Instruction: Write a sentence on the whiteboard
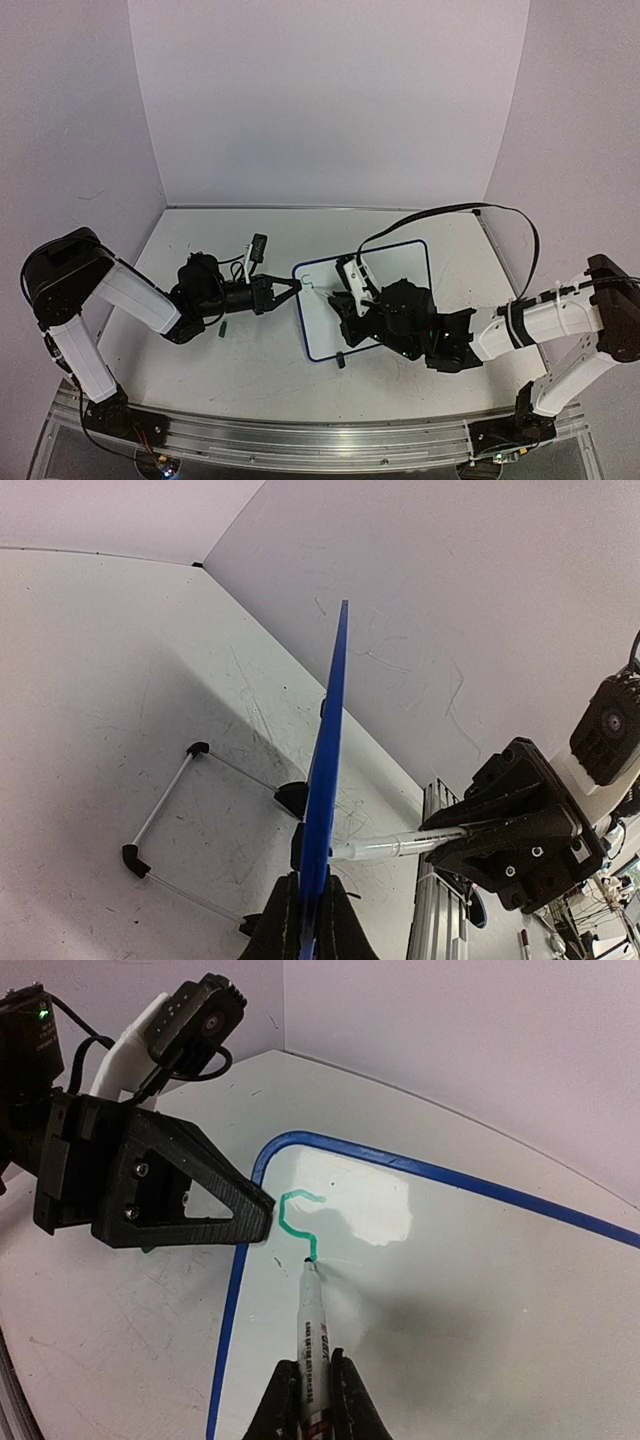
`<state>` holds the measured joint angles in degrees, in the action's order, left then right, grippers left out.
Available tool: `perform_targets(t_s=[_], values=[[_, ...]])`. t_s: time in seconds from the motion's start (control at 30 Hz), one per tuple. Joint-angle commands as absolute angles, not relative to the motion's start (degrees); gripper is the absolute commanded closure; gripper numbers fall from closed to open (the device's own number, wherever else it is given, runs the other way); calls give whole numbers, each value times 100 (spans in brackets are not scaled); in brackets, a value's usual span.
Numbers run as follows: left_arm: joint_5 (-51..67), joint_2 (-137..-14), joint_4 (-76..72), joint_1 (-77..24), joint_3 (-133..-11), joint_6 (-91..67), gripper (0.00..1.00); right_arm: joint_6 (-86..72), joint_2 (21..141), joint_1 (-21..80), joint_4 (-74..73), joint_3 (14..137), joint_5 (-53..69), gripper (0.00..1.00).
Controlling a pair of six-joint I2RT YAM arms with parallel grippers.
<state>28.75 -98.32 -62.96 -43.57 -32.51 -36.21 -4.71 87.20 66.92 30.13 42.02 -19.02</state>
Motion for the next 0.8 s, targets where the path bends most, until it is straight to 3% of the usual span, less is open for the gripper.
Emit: perform_targets(t_s=[0.0,0.77], values=[[3080,-9709,-6487,-4405,-3218,-3748,100,-544,8710,6673,2820,4155,-1823,100],[3129,-9671,-6478,-4403,-3189,-3749,100,-540,9072,6704,2911,4434,-1808,100]])
